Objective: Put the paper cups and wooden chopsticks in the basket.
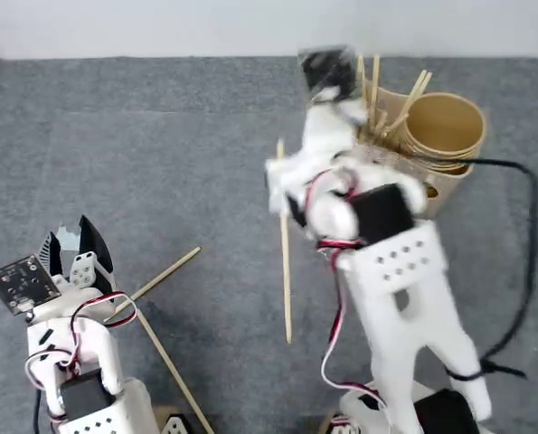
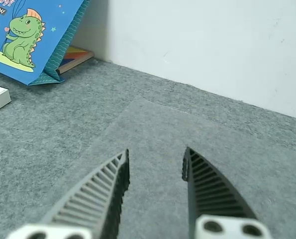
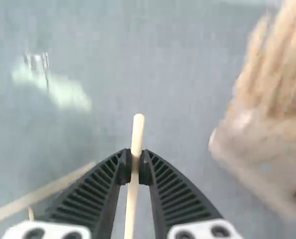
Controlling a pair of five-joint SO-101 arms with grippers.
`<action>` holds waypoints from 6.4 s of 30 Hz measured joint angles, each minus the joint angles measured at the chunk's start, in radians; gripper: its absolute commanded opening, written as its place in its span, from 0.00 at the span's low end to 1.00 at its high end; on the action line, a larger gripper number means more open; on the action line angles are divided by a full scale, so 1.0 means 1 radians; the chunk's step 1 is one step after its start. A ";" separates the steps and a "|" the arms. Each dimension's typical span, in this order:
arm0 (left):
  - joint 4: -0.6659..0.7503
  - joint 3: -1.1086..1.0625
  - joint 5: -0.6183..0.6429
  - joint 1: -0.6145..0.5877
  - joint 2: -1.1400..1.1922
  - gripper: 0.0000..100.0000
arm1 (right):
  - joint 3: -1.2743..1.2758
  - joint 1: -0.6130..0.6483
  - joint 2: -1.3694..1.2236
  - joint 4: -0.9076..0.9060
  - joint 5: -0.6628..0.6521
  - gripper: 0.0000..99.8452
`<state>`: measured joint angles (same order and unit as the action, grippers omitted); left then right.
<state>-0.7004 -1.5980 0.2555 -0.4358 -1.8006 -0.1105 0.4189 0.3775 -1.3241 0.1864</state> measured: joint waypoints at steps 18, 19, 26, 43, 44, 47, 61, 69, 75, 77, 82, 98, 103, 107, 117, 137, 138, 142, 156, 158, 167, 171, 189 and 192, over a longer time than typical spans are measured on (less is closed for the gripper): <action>0.000 0.000 0.000 0.000 0.000 0.17 | -0.186 -0.321 -0.029 0.621 -0.123 0.01; 0.000 0.000 0.000 0.000 0.000 0.17 | -0.186 -0.327 -0.029 0.634 -0.123 0.01; 0.000 0.000 0.000 0.000 0.000 0.17 | -0.169 -0.339 -0.080 0.652 -0.189 0.01; 0.000 0.000 0.000 0.000 0.000 0.17 | -0.049 -0.341 -0.054 0.540 -0.232 0.16; 0.000 0.000 0.000 0.000 0.000 0.17 | -0.049 -0.341 -0.043 0.528 -0.232 0.14; 0.000 0.000 0.000 0.000 0.000 0.17 | -0.049 -0.339 -0.017 0.480 -0.232 0.07; 0.000 -0.009 0.000 0.000 0.000 0.17 | -0.049 -0.413 0.046 0.351 -0.232 0.01; 0.000 -0.015 0.000 0.000 0.000 0.17 | -0.049 -0.686 0.110 0.204 -0.232 0.01; 0.000 -0.015 0.000 0.000 0.000 0.17 | -0.049 -0.806 0.110 0.003 -0.232 0.01; 0.000 -0.015 0.000 0.000 0.000 0.17 | -0.049 -0.812 0.110 -0.064 -0.232 0.01; 0.000 -0.015 0.000 0.000 0.000 0.17 | -0.049 -0.810 0.110 -0.227 -0.232 0.01; -0.167 0.137 -0.209 -0.002 0.000 0.17 | 0.545 -0.288 0.135 -0.184 -0.068 0.01; -0.316 0.255 -0.293 0.034 0.000 0.17 | 0.712 -0.285 0.135 -0.020 -0.060 0.01; -0.402 0.262 -0.382 0.109 0.000 0.17 | 0.801 -0.273 0.135 0.077 -0.060 0.01; -0.517 0.262 -0.571 0.147 0.000 0.17 | 0.939 -0.276 0.135 0.273 -0.057 0.01; -0.605 0.674 -0.783 0.304 0.790 0.17 | 0.957 -0.275 0.135 0.308 -0.057 0.01; -0.605 0.701 -0.790 0.316 0.856 0.17 | 0.957 -0.275 0.135 0.308 -0.057 0.01; -0.605 0.798 -0.867 0.359 1.099 0.17 | 0.957 -0.273 0.135 0.308 -0.057 0.01; -0.641 1.204 -0.967 0.362 1.923 0.17 | 0.957 -0.275 0.135 0.308 -0.057 0.01; -0.660 1.249 -0.987 0.362 1.995 0.17 | 0.957 -0.275 0.135 0.308 -0.057 0.01; -0.713 1.415 -1.000 0.362 2.226 0.10 | 0.957 -0.275 0.135 0.308 -0.057 0.01; -0.789 1.493 -1.002 0.385 2.283 0.01 | 0.957 -0.273 0.135 0.308 -0.057 0.01; -0.875 1.517 -0.948 0.465 1.944 0.01 | 0.957 -0.276 0.135 0.308 -0.057 0.01; -0.887 1.571 -0.902 0.477 1.823 0.01 | 0.957 -0.273 0.135 0.308 -0.057 0.01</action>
<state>-1.5873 -0.0269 -0.6467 0.0414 0.0222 0.8470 0.1458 0.5125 -1.0157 0.1297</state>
